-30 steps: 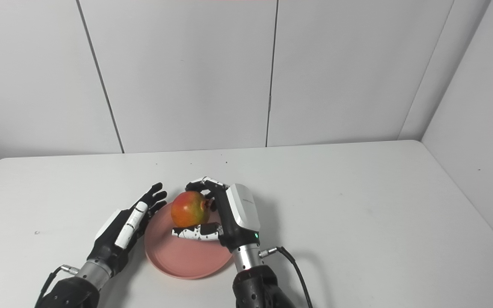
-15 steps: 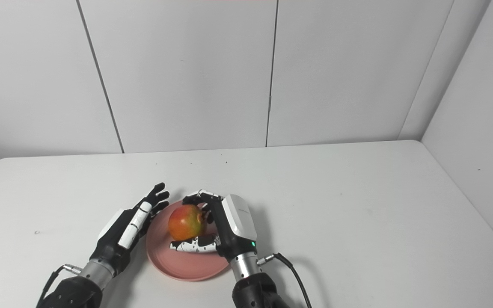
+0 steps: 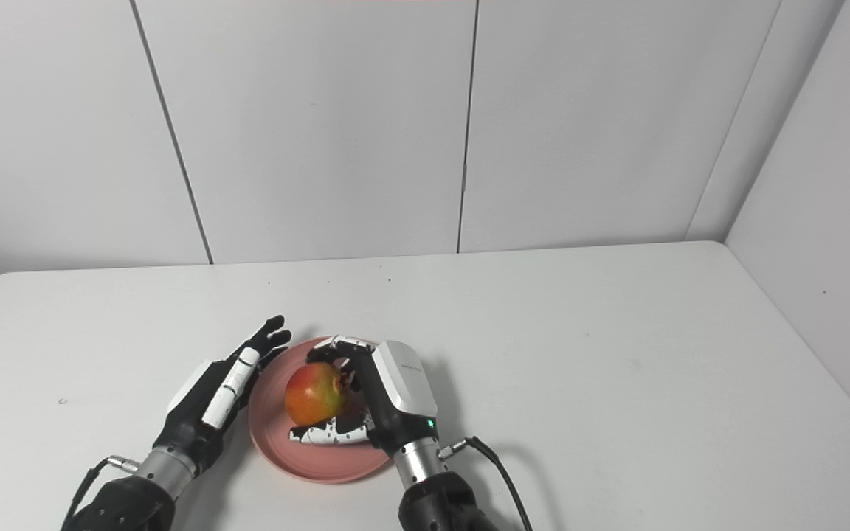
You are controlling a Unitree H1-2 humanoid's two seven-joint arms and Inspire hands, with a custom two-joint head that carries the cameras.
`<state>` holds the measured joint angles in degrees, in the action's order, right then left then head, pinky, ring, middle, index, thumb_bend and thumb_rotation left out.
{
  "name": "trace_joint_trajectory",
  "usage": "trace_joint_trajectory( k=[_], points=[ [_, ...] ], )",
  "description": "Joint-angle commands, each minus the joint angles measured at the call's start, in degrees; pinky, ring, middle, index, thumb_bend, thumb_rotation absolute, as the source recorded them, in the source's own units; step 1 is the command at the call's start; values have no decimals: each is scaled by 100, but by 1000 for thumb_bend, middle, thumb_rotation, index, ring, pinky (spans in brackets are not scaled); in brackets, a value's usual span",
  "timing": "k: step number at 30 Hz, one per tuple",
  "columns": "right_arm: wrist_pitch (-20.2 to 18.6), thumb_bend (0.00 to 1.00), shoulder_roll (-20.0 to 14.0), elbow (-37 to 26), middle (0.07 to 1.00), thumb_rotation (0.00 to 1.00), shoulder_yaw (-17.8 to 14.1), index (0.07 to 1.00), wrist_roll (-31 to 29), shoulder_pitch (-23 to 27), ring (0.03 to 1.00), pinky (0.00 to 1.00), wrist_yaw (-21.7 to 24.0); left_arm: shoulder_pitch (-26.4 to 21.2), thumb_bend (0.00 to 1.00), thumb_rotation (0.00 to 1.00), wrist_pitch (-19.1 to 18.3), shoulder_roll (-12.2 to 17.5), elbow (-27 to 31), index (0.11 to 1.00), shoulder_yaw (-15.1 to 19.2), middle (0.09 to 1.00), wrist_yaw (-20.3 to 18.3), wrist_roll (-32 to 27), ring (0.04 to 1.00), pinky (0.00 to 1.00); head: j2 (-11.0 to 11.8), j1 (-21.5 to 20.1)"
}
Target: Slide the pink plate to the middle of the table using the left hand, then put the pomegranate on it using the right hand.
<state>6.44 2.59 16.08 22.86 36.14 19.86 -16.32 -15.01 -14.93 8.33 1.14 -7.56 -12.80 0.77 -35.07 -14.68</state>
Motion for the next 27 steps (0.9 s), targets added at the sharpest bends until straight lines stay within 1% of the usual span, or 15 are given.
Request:
trace_joint_trajectory(
  k=[1,6,12,13,15,20,22,27],
  points=[
    [88,511,28,-9,471,0,34,546,69,159,419,401,55,-81,546,1000,57,-3,63,932,2,942,-44,-37,928,892,1,5],
    [15,511,33,1,477,0,46,542,116,146,425,429,123,-84,565,1000,-8,-6,71,940,11,943,-46,-46,930,901,-1,-7],
    [-77,513,51,22,489,0,58,525,183,157,435,464,227,-89,559,1000,-8,22,81,943,-2,941,-64,-36,930,903,-15,-19],
    [-84,518,52,26,484,0,62,514,202,161,492,474,235,-89,557,1000,-14,22,84,942,1,941,-65,-42,931,904,-12,-20],
    [-107,520,53,28,485,1,68,506,231,166,528,484,259,-90,559,1000,-26,17,86,944,10,942,-75,-68,933,908,-12,-24],
    [-64,520,35,67,477,2,74,512,275,180,534,486,301,-98,551,1000,-38,30,95,948,-2,945,-87,-80,934,907,-24,-29],
    [-66,521,19,87,489,1,90,497,317,193,554,514,299,-99,554,1000,-39,39,98,947,-11,944,-88,-70,930,902,-25,-32],
    [-139,520,-10,87,510,0,138,478,473,207,576,536,320,-101,548,1000,-68,13,96,947,16,944,-85,-129,924,899,-25,-32]
  ],
)
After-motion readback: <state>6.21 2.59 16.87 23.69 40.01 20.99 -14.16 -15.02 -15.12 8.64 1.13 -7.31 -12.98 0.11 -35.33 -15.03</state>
